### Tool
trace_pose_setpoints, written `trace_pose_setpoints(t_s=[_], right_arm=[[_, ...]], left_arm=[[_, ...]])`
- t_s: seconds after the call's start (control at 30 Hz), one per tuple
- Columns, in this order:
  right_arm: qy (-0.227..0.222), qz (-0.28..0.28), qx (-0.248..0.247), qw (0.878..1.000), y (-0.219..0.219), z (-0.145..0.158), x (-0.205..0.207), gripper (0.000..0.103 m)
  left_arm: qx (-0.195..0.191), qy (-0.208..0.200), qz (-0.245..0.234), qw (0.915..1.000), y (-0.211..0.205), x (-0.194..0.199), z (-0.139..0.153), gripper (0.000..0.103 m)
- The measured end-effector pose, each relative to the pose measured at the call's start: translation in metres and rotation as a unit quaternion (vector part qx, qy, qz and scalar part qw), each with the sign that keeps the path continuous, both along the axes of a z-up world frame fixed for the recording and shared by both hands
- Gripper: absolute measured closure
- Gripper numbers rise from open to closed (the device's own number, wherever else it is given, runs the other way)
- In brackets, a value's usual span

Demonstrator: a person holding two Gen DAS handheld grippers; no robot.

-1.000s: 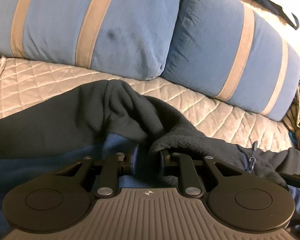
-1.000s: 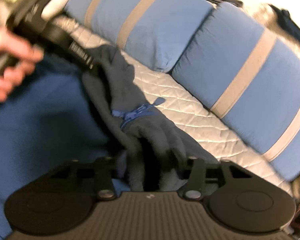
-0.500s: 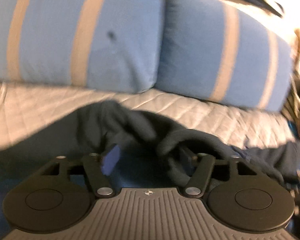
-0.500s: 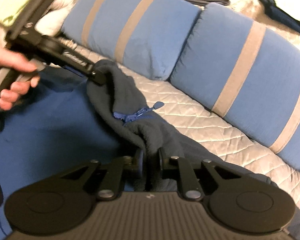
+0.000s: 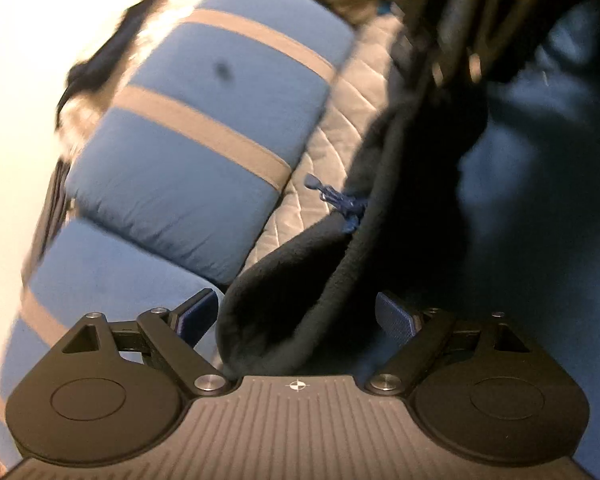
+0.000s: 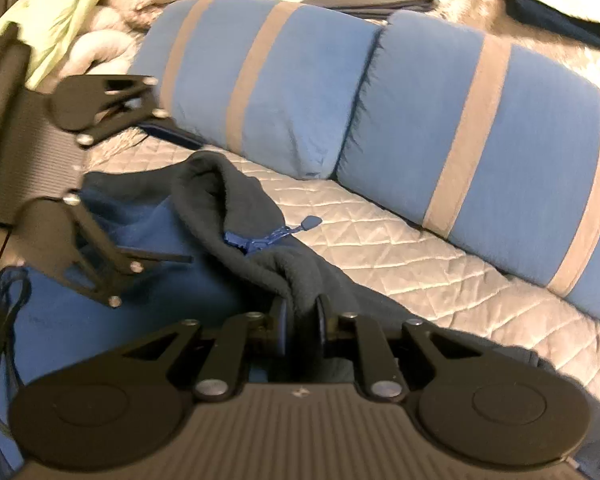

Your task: Fold clothes

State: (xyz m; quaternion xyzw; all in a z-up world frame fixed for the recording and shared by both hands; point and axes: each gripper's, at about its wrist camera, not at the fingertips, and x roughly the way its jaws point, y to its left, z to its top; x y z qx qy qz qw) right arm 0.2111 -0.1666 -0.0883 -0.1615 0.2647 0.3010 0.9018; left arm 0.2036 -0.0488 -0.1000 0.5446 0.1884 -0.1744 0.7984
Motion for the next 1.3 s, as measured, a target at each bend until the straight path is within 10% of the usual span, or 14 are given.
trace_pose_setpoints(t_s=[0.2, 0.3, 0.37, 0.77, 0.93, 1.3], right_arm=[[-0.048, 0.059, -0.087, 0.993, 0.009, -0.003, -0.021, 0.088], [-0.063, 0.087, -0.119, 0.987, 0.008, -0.008, -0.028, 0.088], [-0.066, 0.097, -0.128, 0.985, 0.005, -0.010, -0.030, 0.088], [-0.078, 0.094, -0.179, 0.976, 0.016, -0.019, -0.028, 0.058], [-0.081, 0.081, -0.199, 0.973, 0.019, -0.019, -0.015, 0.087], [-0.167, 0.028, -0.210, 0.963, 0.019, 0.023, 0.073, 0.090]], left_arm=[[0.033, 0.043, -0.045, 0.9975, 0.004, 0.017, -0.002, 0.021], [0.029, 0.093, -0.049, 0.9940, 0.008, 0.022, -0.003, 0.077], [0.016, 0.105, -0.045, 0.9933, 0.008, 0.020, -0.002, 0.085], [0.002, 0.062, -0.025, 0.9978, 0.004, 0.006, 0.000, 0.089], [0.007, 0.035, -0.014, 0.9993, -0.001, 0.011, 0.004, 0.089], [0.011, -0.067, 0.065, 0.9955, -0.019, 0.094, 0.026, 0.090]])
